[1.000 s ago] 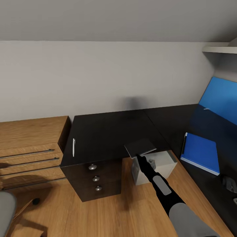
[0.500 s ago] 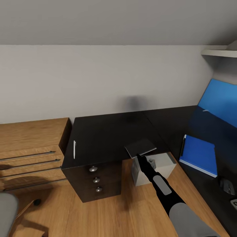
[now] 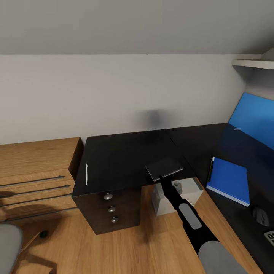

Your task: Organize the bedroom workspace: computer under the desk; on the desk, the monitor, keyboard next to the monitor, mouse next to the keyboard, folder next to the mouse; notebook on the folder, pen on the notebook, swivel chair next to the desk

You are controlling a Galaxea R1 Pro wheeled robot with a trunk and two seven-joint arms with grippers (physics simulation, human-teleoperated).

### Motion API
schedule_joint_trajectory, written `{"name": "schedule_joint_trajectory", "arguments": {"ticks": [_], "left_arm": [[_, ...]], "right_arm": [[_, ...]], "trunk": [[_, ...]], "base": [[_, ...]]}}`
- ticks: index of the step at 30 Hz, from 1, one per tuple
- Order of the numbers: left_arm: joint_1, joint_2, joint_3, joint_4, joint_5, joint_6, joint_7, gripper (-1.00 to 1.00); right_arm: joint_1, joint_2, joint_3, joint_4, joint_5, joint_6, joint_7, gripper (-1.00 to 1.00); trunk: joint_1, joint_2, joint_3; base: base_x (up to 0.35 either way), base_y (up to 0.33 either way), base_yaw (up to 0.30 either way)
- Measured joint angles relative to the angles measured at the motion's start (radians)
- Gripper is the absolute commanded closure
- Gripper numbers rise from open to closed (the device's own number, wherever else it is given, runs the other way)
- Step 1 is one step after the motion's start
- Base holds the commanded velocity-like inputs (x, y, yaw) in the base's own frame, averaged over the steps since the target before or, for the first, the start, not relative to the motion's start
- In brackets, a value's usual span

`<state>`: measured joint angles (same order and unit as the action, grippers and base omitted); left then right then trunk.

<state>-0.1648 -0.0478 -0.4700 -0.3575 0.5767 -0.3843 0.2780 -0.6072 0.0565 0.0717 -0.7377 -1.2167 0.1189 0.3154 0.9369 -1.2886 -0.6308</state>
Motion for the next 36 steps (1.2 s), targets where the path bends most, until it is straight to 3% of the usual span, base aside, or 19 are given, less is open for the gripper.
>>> {"name": "schedule_joint_trajectory", "arguments": {"ticks": [4,7,12,17,25,36], "left_arm": [[0.0,0.0,0.0,0.001,0.0,0.0,0.001,-1.0],[0.0,0.0,0.0,0.002,0.001,0.0,0.001,-1.0],[0.0,0.0,0.0,0.004,0.002,0.006,0.001,-1.0],[-0.001,0.0,-0.001,0.005,0.003,0.009,0.001,-1.0],[0.0,0.0,-0.001,0.005,0.003,0.009,0.001,-1.0],[0.0,0.0,-0.001,0.005,0.003,0.009,0.001,-1.0]], "right_arm": [[0.048,-0.01,-0.009,-0.111,0.0,-0.004,-0.009,1.0],[0.071,-0.023,-0.046,-0.173,0.0,-0.006,-0.039,1.0],[0.083,-0.041,-0.186,-0.225,-0.003,0.0,-0.076,1.0],[0.083,-0.06,-0.217,-0.248,-0.002,0.005,-0.078,1.0],[0.083,-0.072,-0.318,-0.273,-0.002,0.006,-0.08,1.0],[0.083,-0.069,-0.344,-0.272,-0.008,0.006,-0.125,1.0]], "trunk": [[0.0,0.0,0.0],[0.0,0.0,0.0],[0.0,0.0,0.0],[0.0,0.0,0.0],[0.0,0.0,0.0],[0.0,0.0,0.0]], "base": [[0.0,0.0,0.0],[0.0,-0.024,0.0],[0.0,-0.21,-0.143],[0.0,-0.055,-0.248],[0.0,-0.004,-0.253],[0.0,0.0,-0.043]]}}
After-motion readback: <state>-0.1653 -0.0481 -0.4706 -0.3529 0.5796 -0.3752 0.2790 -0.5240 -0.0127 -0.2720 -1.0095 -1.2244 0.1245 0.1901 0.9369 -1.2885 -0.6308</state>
